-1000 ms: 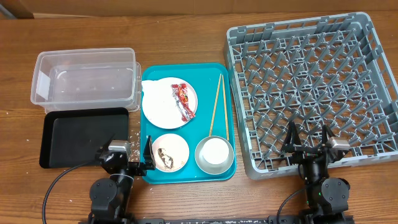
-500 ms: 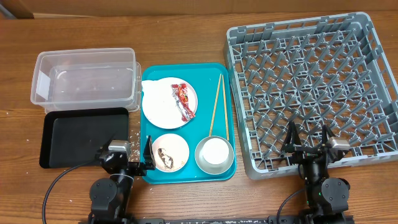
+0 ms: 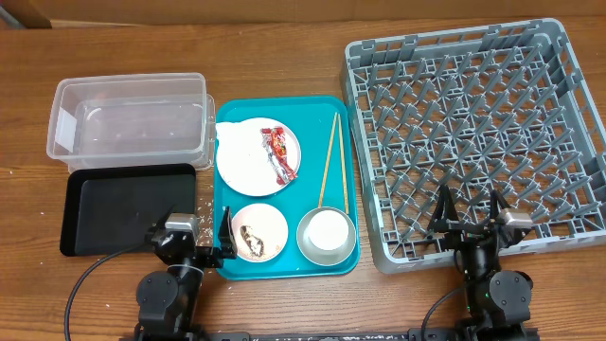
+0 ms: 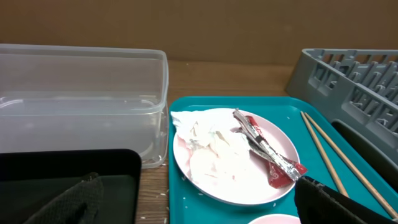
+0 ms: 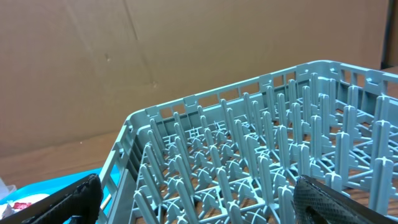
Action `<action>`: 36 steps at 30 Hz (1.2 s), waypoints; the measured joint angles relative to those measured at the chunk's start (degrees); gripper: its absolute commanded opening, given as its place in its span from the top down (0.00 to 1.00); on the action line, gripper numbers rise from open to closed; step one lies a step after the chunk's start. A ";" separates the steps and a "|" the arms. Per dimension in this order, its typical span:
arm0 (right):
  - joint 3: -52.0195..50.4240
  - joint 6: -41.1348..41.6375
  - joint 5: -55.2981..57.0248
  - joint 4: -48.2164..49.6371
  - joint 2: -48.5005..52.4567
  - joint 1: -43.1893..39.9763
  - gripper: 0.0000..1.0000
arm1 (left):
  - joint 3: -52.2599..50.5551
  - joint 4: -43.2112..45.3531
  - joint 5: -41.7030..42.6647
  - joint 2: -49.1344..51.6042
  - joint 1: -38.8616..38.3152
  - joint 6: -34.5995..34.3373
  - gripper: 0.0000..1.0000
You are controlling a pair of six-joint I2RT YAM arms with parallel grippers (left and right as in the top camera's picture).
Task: Sort waste into correct bins and load items into the dishwasher
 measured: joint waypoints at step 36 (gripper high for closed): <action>44.54 5.22 -30.86 -41.88 25.44 0.00 0.00 | 41.03 -28.06 31.39 36.85 0.00 -12.02 0.00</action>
